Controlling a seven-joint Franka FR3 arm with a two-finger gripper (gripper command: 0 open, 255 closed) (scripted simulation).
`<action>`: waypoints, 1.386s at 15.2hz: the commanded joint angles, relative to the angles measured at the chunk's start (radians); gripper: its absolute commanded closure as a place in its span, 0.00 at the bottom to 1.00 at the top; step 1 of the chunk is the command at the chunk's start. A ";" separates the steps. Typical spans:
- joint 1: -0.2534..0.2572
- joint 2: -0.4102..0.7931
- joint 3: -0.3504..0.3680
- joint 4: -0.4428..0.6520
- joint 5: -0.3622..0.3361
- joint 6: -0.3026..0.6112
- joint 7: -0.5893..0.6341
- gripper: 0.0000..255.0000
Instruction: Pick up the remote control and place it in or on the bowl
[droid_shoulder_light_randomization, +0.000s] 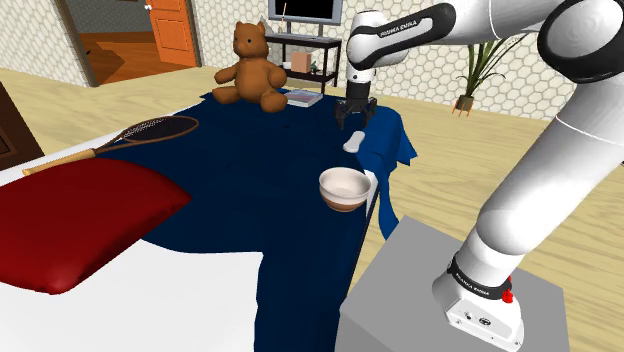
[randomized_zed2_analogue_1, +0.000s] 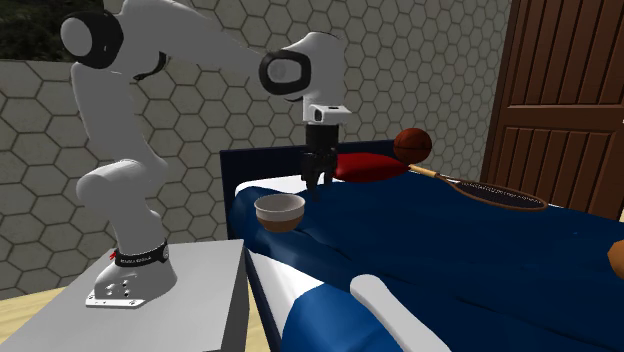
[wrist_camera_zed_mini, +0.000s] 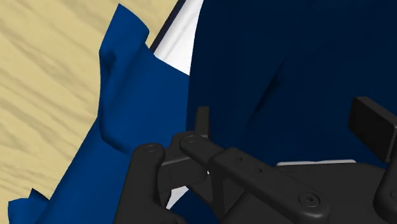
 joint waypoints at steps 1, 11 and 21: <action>-0.016 0.068 -0.016 0.049 0.011 0.021 0.025 0.00; -0.104 0.379 -0.093 0.308 0.097 0.077 0.129 0.00; -0.212 0.646 -0.142 0.563 0.199 0.084 0.214 0.00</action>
